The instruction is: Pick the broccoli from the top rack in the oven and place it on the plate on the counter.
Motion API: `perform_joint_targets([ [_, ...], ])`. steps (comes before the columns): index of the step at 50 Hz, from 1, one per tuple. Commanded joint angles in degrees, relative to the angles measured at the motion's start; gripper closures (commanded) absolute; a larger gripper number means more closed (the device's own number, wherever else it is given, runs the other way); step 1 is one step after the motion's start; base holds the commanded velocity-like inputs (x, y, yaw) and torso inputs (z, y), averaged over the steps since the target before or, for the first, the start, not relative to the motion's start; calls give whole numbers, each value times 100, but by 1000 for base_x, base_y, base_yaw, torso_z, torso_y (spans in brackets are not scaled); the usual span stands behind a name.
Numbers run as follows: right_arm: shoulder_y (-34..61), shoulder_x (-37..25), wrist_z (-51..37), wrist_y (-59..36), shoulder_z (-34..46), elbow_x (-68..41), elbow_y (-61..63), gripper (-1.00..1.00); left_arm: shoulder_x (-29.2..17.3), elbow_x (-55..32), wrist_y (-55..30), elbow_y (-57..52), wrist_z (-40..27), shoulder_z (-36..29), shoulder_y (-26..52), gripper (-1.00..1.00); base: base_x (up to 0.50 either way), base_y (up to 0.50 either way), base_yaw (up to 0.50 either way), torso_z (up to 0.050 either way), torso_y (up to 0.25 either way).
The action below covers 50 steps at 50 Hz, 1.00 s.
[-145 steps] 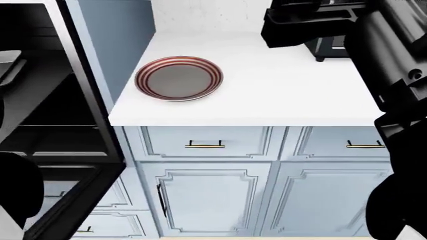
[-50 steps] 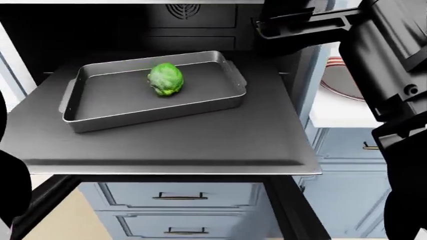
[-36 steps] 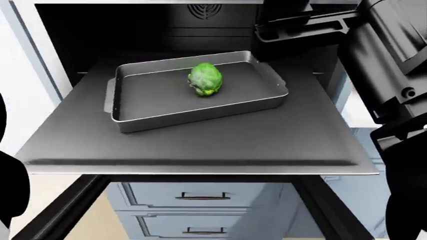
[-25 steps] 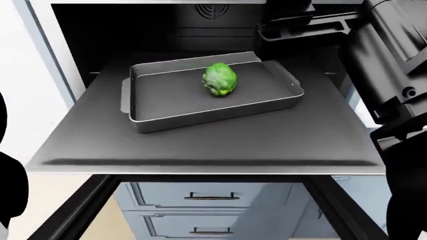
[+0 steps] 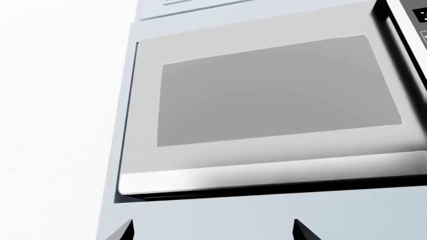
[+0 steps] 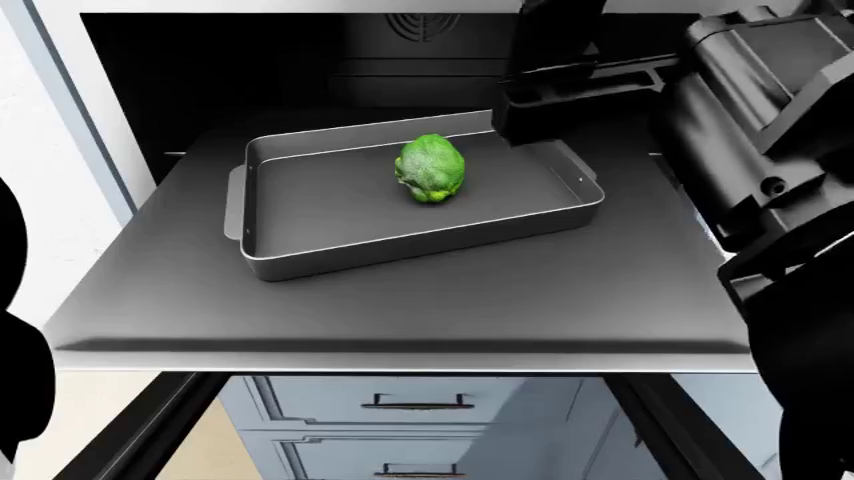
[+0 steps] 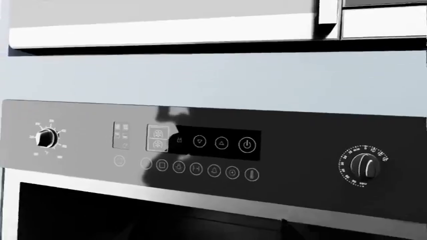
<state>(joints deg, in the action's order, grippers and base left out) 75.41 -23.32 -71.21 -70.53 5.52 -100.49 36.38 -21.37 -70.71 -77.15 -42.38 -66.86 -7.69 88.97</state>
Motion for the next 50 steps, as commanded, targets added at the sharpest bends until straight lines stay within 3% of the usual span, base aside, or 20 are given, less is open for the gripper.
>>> perform_joint_targets([
  [1, -512, -122, 253, 25, 200, -443, -660, -100, -31, -66, 88, -39, -71, 28, -99, -100, 0, 0, 0, 0, 0],
  [7, -725, -70, 374, 169, 256, -645, -1287, -100, -50, -171, 87, -49, -146, 66, -94, -100, 0, 0, 0, 0, 0],
  [26, -1201, -195, 726, 68, 444, -516, -1597, -100, -32, -289, 110, -6, -271, -24, -11, -100, 0, 0, 0, 0, 0],
  [39, 443, 69, 2072, -746, 1250, 272, -2912, -100, -66, -433, 92, 4, -388, -43, 93, -100, 0, 0, 0, 0, 1],
  [50, 1047, 137, 3296, -715, 1782, 1429, -3507, -100, -94, -431, 165, 7, -376, -86, 69, -100, 0, 0, 0, 0, 0],
])
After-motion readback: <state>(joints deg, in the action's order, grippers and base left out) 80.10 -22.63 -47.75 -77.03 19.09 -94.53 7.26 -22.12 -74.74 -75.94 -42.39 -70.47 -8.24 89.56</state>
